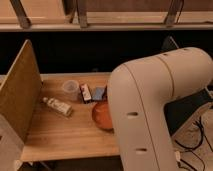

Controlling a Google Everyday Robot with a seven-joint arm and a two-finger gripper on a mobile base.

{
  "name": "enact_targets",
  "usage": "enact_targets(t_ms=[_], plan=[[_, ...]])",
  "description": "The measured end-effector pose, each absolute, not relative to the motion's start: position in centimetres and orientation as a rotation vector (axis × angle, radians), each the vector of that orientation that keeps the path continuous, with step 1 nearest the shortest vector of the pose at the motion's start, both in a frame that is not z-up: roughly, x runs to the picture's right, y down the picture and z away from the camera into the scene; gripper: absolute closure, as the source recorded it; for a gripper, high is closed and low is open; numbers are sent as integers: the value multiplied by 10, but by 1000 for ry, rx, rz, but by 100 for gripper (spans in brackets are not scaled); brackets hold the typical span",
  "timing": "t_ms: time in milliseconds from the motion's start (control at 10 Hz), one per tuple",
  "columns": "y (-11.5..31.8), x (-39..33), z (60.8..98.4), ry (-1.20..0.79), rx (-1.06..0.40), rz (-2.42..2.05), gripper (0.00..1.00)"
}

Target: Drag the ceramic bowl in a circle

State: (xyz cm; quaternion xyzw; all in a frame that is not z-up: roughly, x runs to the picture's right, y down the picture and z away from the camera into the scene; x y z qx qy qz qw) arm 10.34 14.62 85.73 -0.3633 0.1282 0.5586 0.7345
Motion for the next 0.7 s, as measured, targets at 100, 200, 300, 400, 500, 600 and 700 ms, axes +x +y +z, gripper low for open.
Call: enact_targets(t_ms=[100,200,300,400,500,600,700], plan=[[151,103,858,289,-809,1230,30],[155,103,859,291,-815,1229,38],[158,105,859,292,-819,1218,48],[161,106,859,291,-825,1203,59],[163,104,860,288,-832,1188,68],[167,102,861,284,-843,1175,80],[168,100,862,282,-848,1169,88]])
